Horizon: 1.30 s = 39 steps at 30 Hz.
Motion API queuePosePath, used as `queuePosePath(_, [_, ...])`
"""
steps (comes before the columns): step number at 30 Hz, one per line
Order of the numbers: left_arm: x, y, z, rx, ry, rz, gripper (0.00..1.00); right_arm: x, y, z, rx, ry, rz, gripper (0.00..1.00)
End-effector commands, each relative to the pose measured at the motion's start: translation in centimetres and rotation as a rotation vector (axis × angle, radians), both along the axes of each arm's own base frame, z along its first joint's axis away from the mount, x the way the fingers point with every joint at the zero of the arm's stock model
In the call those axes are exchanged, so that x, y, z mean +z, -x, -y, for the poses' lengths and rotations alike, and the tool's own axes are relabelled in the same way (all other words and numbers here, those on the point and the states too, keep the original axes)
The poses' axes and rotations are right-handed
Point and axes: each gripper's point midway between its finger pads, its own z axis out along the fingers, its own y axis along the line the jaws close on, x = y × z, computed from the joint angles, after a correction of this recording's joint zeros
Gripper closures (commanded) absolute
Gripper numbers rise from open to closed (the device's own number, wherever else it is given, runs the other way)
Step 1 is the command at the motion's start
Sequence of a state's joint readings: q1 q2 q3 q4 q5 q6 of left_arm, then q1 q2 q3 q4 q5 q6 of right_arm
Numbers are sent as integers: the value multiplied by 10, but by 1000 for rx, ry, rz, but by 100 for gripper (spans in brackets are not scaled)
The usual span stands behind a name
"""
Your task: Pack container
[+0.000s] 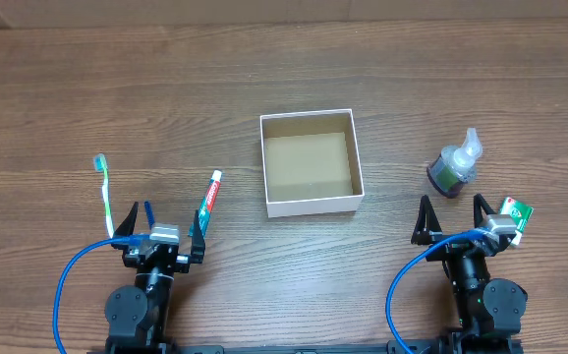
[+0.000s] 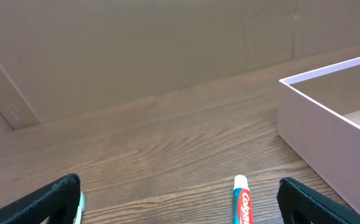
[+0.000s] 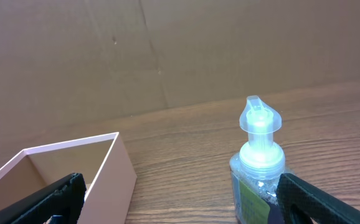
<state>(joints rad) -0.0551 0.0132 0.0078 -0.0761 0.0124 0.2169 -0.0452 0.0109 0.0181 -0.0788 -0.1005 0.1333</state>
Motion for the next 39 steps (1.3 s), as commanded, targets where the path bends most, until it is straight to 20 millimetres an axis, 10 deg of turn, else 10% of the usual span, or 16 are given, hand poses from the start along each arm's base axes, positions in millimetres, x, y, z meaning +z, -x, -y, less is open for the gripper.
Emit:
queuePosePath(1, [-1,0,3,-17,-3,-1,0,-2,0,0,2,4,4,0])
queuePosePath(30, [-1,0,2,-11,-4,0,0,-2,0,0,3,3,4,0])
queuePosePath(39, [30,4,3,-8,202,47,0,4,2,0,3,3,-5,0])
